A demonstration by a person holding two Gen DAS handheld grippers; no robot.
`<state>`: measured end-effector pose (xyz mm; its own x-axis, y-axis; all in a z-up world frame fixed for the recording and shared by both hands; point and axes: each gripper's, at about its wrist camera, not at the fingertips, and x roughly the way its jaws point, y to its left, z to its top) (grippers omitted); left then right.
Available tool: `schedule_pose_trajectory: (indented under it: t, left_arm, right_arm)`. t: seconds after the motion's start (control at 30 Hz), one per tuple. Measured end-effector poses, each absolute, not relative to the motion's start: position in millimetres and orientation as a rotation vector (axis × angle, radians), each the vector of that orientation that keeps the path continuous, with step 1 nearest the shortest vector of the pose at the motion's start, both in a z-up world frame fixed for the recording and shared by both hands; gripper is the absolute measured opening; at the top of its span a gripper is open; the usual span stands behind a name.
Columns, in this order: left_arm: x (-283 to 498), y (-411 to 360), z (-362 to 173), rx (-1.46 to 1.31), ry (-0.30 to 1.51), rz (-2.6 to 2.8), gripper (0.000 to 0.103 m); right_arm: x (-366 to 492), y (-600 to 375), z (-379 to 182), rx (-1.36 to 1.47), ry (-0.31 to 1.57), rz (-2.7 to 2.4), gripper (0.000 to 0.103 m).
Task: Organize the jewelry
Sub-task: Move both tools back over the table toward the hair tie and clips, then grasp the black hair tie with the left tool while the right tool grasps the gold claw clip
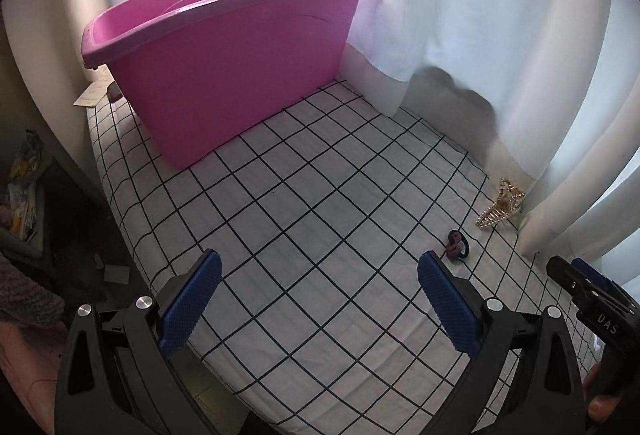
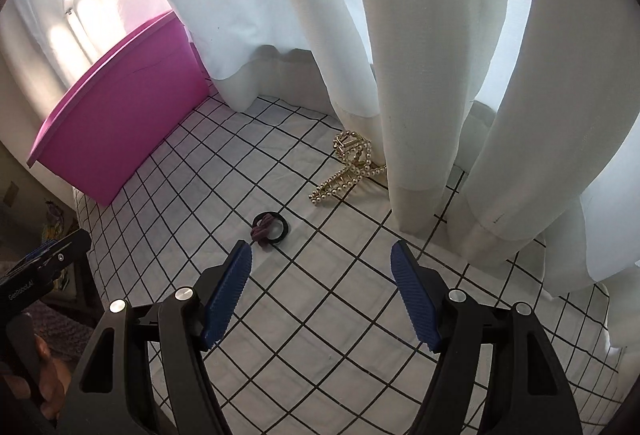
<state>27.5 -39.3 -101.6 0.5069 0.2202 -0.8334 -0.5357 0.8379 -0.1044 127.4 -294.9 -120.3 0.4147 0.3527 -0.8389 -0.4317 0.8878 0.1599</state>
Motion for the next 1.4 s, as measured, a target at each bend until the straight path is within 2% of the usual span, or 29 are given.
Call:
schedule_pose_trajectory:
  t: [0.33,0.67,1.4]
  left_arm:
    - [56,-56,-148,-0.373,0.966,0.466,0.097]
    - [81,-66,-187,-0.377,0.975,0.453,0.097]
    - [141,-105,-211,-0.320,0.990,0.351,0.097]
  right_arm:
    - [161,-271,-167,-0.088,1.022,0.521,0.069]
    - [195,-267,-183,-0.156,0.947,0.526,0.069]
    - [240,-268,-204,-0.210,0.931,0.553,0.068]
